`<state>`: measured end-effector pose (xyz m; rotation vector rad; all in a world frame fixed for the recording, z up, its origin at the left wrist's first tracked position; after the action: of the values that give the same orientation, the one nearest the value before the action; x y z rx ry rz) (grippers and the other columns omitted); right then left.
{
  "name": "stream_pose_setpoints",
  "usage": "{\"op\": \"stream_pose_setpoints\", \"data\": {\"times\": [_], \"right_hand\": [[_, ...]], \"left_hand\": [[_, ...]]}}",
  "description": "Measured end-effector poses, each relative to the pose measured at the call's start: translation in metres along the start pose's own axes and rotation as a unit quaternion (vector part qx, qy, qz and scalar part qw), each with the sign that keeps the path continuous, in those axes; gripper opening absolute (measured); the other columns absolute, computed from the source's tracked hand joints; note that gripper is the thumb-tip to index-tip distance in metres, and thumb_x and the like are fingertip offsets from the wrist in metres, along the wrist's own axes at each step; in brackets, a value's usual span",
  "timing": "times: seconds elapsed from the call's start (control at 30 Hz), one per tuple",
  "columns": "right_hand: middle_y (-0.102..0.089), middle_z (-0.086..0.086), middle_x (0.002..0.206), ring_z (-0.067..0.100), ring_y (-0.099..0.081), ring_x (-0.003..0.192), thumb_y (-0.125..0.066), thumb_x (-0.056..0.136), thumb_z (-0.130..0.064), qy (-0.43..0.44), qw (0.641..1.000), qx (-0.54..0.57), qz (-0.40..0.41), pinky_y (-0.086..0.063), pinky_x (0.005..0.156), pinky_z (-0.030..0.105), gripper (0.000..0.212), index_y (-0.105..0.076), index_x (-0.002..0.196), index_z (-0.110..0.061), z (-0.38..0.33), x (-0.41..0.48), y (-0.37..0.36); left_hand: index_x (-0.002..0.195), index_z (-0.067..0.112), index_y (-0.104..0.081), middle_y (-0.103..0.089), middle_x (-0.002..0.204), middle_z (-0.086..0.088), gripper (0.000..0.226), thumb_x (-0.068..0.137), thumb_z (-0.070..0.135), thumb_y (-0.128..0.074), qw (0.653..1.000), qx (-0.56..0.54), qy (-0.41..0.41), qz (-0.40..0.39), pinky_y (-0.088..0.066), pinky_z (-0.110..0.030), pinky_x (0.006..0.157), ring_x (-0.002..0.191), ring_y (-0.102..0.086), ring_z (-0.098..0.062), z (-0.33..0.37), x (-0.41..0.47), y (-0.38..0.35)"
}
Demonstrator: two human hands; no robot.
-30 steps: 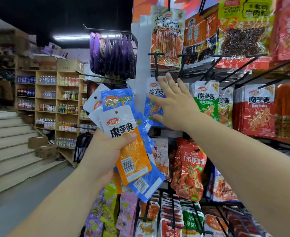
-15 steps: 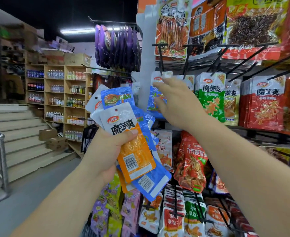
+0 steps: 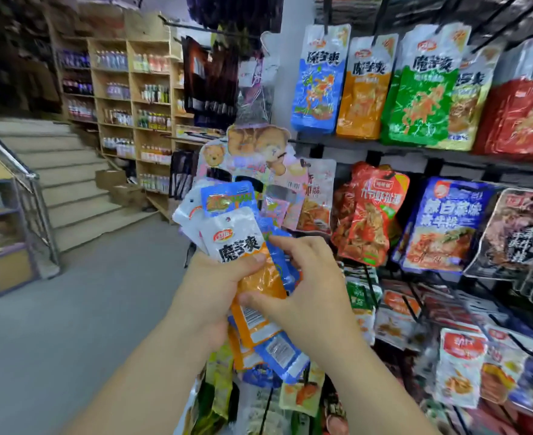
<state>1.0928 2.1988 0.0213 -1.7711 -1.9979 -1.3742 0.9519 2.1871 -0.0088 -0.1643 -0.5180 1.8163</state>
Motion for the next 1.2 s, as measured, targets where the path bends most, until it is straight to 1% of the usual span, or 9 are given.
{"op": "stream_pose_setpoints", "data": {"times": [0.17,0.27,0.43,0.57,0.77,0.9,1.03,1.13,1.2], "right_hand": [[-0.053,-0.020,0.111,-0.015,-0.050,0.102,-0.095,0.070,-0.029,-0.049,0.997,0.055,-0.007,-0.035,0.085,0.002,0.064,-0.064,0.125,-0.039,0.013,-0.015,-0.006],[-0.059,-0.016,0.112,-0.017,-0.052,0.100,-0.087,0.082,-0.023,-0.077,0.994,0.076,0.012,-0.038,0.083,0.002,0.049,-0.062,0.120,-0.039,0.021,-0.020,-0.005],[-0.064,-0.014,0.126,0.005,-0.061,0.116,-0.081,0.089,-0.031,-0.141,0.983,0.115,0.030,-0.052,0.100,0.032,0.054,-0.058,0.138,-0.034,0.037,-0.020,-0.006],[-0.065,-0.014,0.124,0.002,-0.062,0.111,-0.081,0.089,-0.029,-0.133,0.983,0.120,0.033,-0.053,0.092,0.024,0.054,-0.061,0.139,-0.031,0.031,-0.017,0.002],[-0.072,-0.013,0.092,0.000,-0.069,0.077,-0.081,0.088,-0.013,-0.099,0.977,0.155,0.112,-0.051,0.063,0.018,0.030,-0.064,0.104,-0.032,0.029,-0.003,0.046],[-0.067,-0.016,0.091,-0.001,-0.064,0.077,-0.075,0.090,-0.009,-0.024,0.989,0.086,0.115,-0.044,0.063,0.009,0.032,-0.059,0.099,-0.034,0.002,-0.002,0.061],[-0.069,-0.020,0.105,0.004,-0.066,0.092,-0.064,0.098,-0.024,0.015,0.997,-0.007,0.074,-0.053,0.078,0.031,0.029,-0.058,0.120,-0.041,-0.010,-0.007,0.047],[-0.062,-0.030,0.133,-0.008,-0.057,0.122,-0.048,0.096,-0.059,-0.010,0.999,0.018,0.028,-0.051,0.102,0.028,0.045,-0.058,0.138,-0.048,-0.007,-0.010,0.036],[-0.063,-0.031,0.130,-0.010,-0.055,0.123,-0.043,0.096,-0.065,-0.014,0.997,0.070,0.027,-0.047,0.104,0.024,0.040,-0.063,0.128,-0.052,-0.007,-0.007,0.037]], "left_hand": [[0.120,0.004,-0.071,-0.079,0.108,-0.017,0.032,0.089,-0.003,-0.070,1.000,-0.009,0.004,0.028,-0.061,-0.030,0.063,0.082,-0.077,-0.022,-0.015,-0.010,0.008],[0.126,0.003,-0.068,-0.077,0.112,-0.019,0.035,0.091,0.001,-0.070,0.999,-0.023,0.021,0.025,-0.065,-0.037,0.070,0.085,-0.077,-0.025,-0.021,-0.015,0.008],[0.127,0.006,-0.067,-0.078,0.112,-0.016,0.034,0.093,0.000,-0.070,0.999,-0.017,0.035,0.032,-0.064,-0.048,0.082,0.097,-0.077,-0.034,-0.024,-0.015,0.009],[0.126,0.006,-0.067,-0.079,0.109,-0.015,0.034,0.093,0.000,-0.070,0.999,-0.009,0.029,0.026,-0.066,-0.043,0.073,0.090,-0.078,-0.031,-0.019,-0.016,0.008],[0.120,0.010,-0.069,-0.079,0.108,-0.013,0.030,0.092,0.001,-0.070,1.000,0.002,-0.030,0.005,-0.065,-0.049,0.080,0.088,-0.078,-0.029,0.008,-0.017,-0.002],[0.115,0.014,-0.072,-0.079,0.109,-0.014,0.026,0.093,0.000,-0.070,0.996,0.027,-0.079,-0.007,-0.063,-0.055,0.086,0.098,-0.077,-0.037,0.028,-0.016,-0.014],[0.110,0.011,-0.073,-0.079,0.105,-0.018,0.022,0.092,-0.002,-0.071,0.995,0.023,-0.101,-0.001,-0.062,-0.060,0.086,0.095,-0.077,-0.041,0.037,-0.011,-0.024],[0.105,0.012,-0.076,-0.078,0.104,-0.020,0.023,0.085,-0.001,-0.077,0.992,0.033,-0.118,-0.008,-0.059,-0.066,0.087,0.096,-0.075,-0.044,0.042,-0.008,-0.031],[0.108,0.012,-0.075,-0.078,0.106,-0.018,0.026,0.087,-0.004,-0.074,0.991,0.038,-0.126,-0.018,-0.057,-0.068,0.090,0.100,-0.075,-0.044,0.045,-0.008,-0.036]]}}
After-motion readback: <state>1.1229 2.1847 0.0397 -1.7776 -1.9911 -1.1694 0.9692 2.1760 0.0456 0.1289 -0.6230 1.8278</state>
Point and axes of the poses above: each hand's wrist, its own x-axis towards the middle knuckle, its own y-axis out of the back of the hand, z = x × y, the point moved 8 cm from there along x, towards the middle knuckle
